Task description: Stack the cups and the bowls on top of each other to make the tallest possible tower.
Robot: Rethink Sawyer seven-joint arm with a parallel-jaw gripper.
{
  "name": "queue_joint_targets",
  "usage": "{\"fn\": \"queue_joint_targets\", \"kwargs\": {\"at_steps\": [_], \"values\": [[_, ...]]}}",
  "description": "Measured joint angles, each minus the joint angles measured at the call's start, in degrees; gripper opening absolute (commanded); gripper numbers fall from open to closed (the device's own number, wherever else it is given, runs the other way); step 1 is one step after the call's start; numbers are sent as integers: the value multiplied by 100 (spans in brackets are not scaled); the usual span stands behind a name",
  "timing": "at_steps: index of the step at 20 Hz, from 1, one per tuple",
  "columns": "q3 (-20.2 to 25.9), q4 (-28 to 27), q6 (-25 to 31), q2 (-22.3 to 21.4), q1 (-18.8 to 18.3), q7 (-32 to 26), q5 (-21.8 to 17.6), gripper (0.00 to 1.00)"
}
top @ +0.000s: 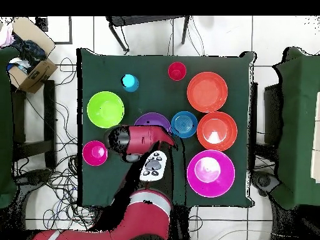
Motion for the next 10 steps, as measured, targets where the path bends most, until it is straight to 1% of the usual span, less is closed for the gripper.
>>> {"fn": "queue_joint_targets", "kwargs": {"at_steps": [3, 10], "values": [[-50, 70, 96, -17, 31, 0, 64, 0], [-150, 313, 103, -61, 59, 0, 204, 0]]}}
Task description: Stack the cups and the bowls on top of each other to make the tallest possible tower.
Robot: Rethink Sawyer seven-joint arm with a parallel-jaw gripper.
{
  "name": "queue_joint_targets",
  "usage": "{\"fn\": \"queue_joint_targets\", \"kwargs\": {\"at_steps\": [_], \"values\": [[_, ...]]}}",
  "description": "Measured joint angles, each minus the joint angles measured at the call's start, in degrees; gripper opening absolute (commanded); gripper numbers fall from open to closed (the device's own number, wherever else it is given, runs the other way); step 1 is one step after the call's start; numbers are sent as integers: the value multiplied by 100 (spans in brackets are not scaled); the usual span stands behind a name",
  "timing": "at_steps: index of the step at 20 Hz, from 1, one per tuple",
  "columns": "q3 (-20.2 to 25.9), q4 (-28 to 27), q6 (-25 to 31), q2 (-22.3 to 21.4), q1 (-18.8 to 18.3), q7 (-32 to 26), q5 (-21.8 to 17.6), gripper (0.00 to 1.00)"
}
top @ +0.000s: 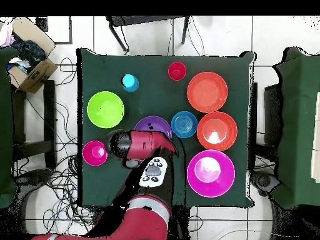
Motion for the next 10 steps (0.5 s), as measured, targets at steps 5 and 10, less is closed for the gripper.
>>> {"fn": "queue_joint_targets", "kwargs": {"at_steps": [5, 10], "values": [[-57, 114, 0, -7, 11, 0, 15, 0], [-75, 127, -1, -5, 17, 1, 17, 0]]}}
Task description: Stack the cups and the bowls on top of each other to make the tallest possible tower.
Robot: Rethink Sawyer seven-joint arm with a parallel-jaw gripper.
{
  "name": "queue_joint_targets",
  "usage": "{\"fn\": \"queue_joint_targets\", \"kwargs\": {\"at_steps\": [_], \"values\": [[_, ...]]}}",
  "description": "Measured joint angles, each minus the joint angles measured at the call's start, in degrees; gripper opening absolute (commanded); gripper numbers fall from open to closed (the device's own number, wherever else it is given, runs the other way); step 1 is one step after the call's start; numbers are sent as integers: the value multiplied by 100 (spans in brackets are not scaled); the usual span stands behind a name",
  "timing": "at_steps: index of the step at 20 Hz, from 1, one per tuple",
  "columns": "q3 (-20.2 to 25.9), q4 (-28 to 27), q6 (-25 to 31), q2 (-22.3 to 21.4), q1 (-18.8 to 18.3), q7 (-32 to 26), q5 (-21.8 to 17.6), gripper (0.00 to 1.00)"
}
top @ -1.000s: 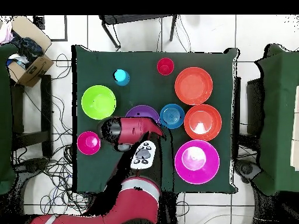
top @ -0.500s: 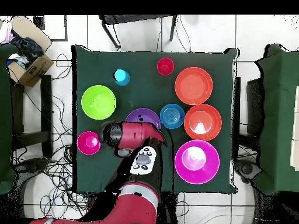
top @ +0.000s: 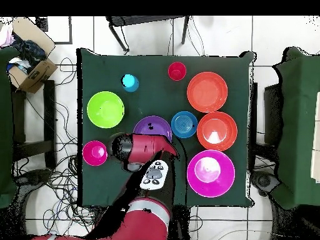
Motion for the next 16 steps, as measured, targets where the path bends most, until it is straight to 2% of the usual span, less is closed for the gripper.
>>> {"fn": "queue_joint_targets", "kwargs": {"at_steps": [16], "values": [[1, -333, 1, -4, -12, 0, -1, 0]]}}
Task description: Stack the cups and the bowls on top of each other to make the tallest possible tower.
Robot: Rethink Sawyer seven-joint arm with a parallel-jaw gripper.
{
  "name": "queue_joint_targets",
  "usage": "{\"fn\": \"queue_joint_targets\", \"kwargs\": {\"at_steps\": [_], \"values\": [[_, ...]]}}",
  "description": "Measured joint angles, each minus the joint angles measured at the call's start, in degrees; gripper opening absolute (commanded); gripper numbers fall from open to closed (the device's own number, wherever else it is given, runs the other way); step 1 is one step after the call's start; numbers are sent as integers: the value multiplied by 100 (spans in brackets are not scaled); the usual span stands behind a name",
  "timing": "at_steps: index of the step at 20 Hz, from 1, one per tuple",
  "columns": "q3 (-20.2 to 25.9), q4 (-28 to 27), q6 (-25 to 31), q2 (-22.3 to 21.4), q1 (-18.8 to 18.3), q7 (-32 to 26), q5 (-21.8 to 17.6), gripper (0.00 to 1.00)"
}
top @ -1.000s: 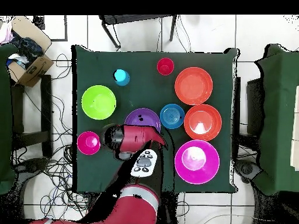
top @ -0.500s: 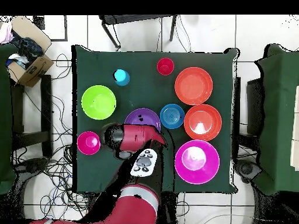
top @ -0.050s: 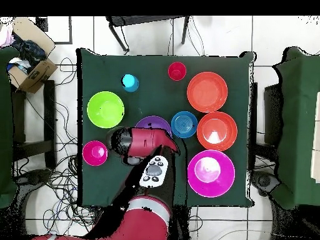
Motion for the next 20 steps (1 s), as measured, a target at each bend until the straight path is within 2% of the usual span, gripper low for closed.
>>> {"fn": "queue_joint_targets", "kwargs": {"at_steps": [10, 20], "values": [[9, -140, -29, 93, -25, 0, -1, 0], [32, -268, -518, 408, -29, 0, 0, 0]]}}
